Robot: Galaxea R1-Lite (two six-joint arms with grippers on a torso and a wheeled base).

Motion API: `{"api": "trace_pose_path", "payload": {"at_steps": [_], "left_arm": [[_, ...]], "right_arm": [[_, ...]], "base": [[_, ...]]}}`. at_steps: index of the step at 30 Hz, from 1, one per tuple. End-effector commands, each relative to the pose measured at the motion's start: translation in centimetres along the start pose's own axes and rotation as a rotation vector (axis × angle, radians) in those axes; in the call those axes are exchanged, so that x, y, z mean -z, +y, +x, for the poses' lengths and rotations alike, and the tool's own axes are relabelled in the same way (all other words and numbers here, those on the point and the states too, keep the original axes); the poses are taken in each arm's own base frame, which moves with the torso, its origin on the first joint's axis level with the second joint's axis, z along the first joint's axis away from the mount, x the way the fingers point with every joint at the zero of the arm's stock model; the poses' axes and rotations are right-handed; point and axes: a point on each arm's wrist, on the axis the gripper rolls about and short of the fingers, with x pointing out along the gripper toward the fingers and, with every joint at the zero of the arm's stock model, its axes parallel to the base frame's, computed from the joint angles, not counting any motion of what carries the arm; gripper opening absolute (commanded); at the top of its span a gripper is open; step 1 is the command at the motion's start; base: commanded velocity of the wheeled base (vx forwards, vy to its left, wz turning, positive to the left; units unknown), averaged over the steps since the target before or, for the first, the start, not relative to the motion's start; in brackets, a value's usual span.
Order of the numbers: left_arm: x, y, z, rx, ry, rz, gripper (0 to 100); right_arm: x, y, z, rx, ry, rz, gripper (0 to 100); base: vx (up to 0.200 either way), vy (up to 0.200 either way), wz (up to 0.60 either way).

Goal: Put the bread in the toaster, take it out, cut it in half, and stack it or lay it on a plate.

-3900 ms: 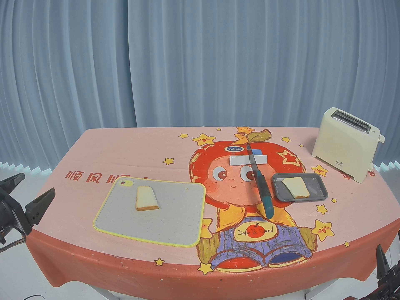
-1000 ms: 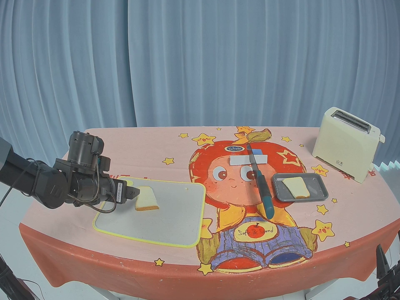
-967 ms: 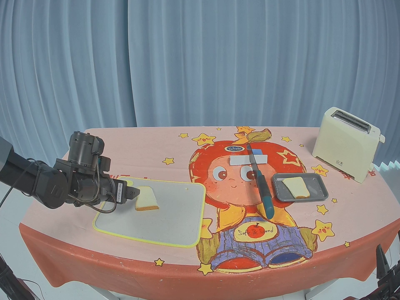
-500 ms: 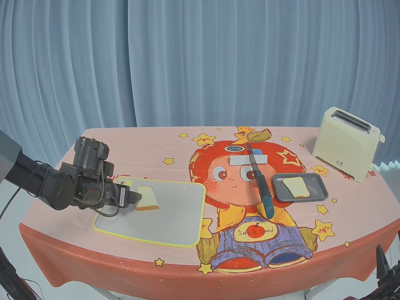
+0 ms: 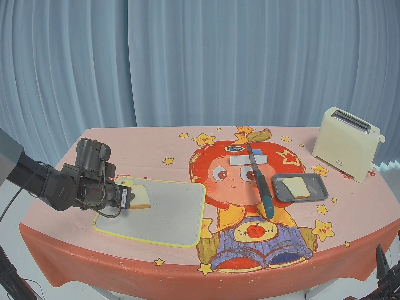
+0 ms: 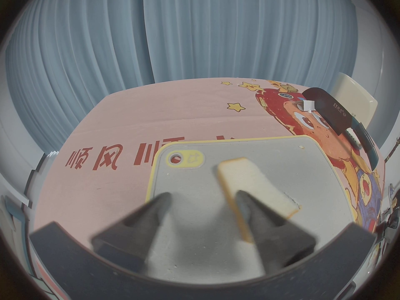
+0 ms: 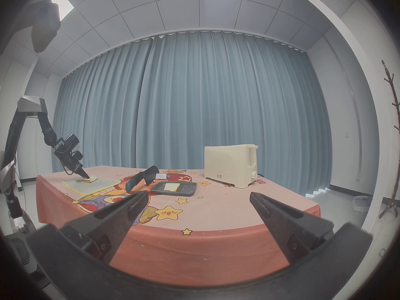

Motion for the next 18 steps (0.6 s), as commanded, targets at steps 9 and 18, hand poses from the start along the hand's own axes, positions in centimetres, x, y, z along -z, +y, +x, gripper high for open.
{"api": "trace_pose_path", "payload": {"at_steps": [9, 18], "left_arm": [[0.5, 0.1, -0.4, 0.000, 0.010, -0.002, 0], [0.5, 0.2, -3.6, 0.015, -0.049, -0.004, 0]], "right_arm": [[0.5, 0.0, 0.0, 0.000, 0.001, 0.000, 100], [0.5, 0.0, 0.0, 0.000, 0.001, 0.000, 100]], "base": [[0.000, 0.000, 0.00], [0.000, 0.000, 0.00]]}}
